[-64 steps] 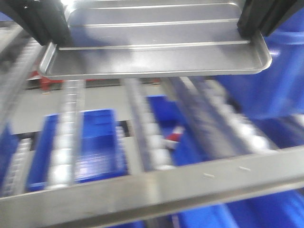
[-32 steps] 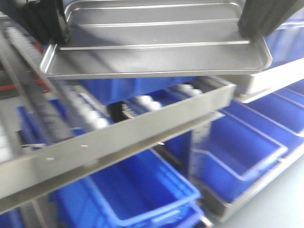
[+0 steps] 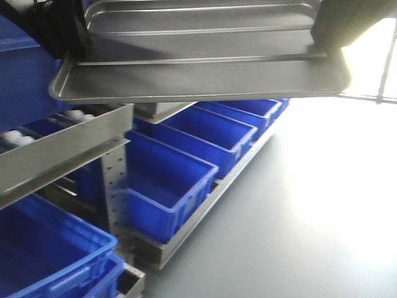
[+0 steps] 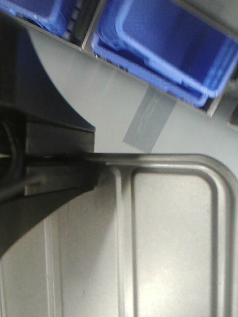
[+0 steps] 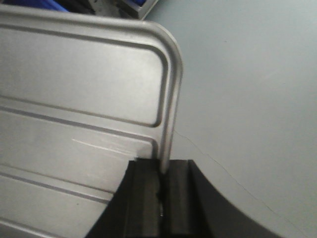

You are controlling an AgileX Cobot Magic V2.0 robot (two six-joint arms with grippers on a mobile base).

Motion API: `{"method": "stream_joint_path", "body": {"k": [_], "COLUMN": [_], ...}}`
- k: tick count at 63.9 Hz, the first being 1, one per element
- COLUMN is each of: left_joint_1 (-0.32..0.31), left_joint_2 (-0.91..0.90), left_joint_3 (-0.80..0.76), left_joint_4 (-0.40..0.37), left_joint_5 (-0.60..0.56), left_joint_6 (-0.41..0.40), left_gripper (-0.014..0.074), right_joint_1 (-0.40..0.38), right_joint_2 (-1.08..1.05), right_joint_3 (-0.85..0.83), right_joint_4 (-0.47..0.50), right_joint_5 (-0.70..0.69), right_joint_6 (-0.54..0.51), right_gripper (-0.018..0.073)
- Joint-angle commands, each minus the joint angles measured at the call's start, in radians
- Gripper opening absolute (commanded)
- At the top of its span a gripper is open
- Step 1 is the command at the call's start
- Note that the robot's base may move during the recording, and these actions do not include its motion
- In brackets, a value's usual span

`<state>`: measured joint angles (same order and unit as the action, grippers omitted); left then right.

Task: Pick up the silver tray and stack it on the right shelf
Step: 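Hold the tray raised while the base drives to another shelf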

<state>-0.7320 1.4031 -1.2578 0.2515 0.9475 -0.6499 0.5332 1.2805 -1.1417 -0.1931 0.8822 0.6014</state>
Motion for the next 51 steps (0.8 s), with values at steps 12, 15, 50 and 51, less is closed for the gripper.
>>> {"method": "stream_joint_path", "body": {"k": [12,15,50,51], "left_joint_1": [-0.003,-0.003,-0.003,-0.003], "left_joint_2": [-0.038,-0.038,-0.038,-0.038], "left_joint_3": [-0.032,-0.032,-0.032,-0.032], "left_joint_4": [0.058,0.058,0.056,0.056], "left_joint_5": [-0.017,-0.017,-0.017,-0.017], "left_joint_6": [0.000,0.000,0.000,0.000], "left_gripper": [-0.0094,-0.0094,-0.0094,-0.0094], "right_joint_1": [-0.003,-0.003,-0.003,-0.003], "right_joint_2": [-0.032,-0.032,-0.032,-0.032], "right_joint_3": [-0.035,-0.035,-0.035,-0.035], "right_joint_4": [-0.052,-0.052,-0.052,-0.052], "right_joint_5": [-0.009,-0.009,-0.006,-0.006], "right_joint_6": [-0.020,-0.020,-0.020,-0.020], "right_gripper": [0.0058,0.0058,0.0058,0.0058]}}
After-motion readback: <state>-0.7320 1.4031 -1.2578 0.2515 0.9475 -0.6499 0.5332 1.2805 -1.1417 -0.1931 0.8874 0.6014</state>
